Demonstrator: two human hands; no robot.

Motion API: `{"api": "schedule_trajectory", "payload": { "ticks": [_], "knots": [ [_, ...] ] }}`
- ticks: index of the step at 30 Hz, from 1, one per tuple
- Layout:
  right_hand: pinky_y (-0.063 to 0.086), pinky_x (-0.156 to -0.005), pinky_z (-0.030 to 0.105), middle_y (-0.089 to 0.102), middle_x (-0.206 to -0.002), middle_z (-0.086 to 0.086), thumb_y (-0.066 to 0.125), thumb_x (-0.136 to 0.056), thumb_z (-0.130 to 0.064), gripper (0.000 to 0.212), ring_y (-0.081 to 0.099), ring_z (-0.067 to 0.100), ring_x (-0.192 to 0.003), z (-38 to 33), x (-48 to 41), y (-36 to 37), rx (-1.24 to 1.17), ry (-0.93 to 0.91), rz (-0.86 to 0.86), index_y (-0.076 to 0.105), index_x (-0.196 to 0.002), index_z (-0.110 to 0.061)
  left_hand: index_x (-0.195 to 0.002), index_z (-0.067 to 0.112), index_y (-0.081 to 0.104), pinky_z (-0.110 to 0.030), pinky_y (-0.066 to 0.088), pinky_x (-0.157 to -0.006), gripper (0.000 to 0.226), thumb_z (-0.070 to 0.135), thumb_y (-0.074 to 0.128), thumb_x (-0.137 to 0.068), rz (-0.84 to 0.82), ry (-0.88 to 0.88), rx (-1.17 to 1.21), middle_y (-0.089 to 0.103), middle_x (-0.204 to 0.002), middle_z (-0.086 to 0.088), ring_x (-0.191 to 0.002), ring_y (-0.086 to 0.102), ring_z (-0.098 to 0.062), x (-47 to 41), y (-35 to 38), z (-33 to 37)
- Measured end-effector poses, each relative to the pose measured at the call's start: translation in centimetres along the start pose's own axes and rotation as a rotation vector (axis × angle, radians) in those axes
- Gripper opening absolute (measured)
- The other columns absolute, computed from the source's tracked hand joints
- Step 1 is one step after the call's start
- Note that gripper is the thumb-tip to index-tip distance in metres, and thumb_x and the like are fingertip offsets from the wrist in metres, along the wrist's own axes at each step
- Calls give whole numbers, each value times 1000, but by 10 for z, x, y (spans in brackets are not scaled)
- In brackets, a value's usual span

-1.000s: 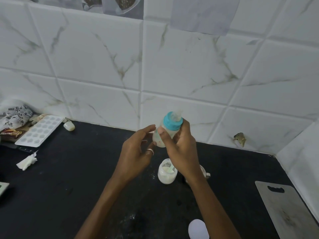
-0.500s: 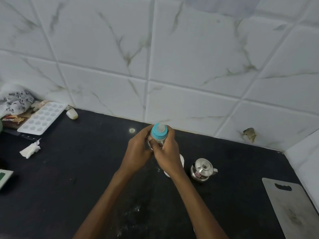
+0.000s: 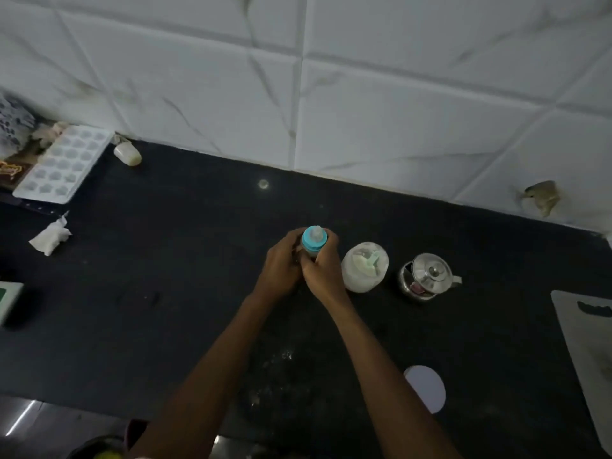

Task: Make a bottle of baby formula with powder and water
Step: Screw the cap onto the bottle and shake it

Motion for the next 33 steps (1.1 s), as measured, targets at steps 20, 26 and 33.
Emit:
{"api": "schedule_trajectory", "payload": {
  "ticks": [20,26,33],
  "knots": [
    [46,-112,35,48,-147,2,76,-87,-14,83,49,14,-136,35,1,5,-15,56,3,26,-154,-15,-155,13,37,-36,41,-117,72,16,71,-92,-35,-226,-94,49,-156,-6,-143,46,-17,7,25,-60],
    [54,-102,31,49,-149,1,77,-87,-14,78,49,15,-138,41,27,0,-34,82,-25,32,-151,-19,-153,18,34,-18,32,-108,82,35,78,-87,58,-318,-116,44,-156,-8,-139,42,-11,49,28,-60],
    [48,-110,34,43,-156,4,71,-92,-22,73,45,16,-141,58,79,-27,75,110,-3,33,-154,-16,-145,5,47,-26,39,-105,60,27,70,-95,-43,-190,-235,52,-145,-13,-134,49,-22,97,62,-14]
  ]
}}
Point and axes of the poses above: each hand's wrist, its own x-axis away from the middle knuckle, its own y-axis out of the palm, z = x × y, the point moved 9 cm from there along -x, towards the middle knuckle
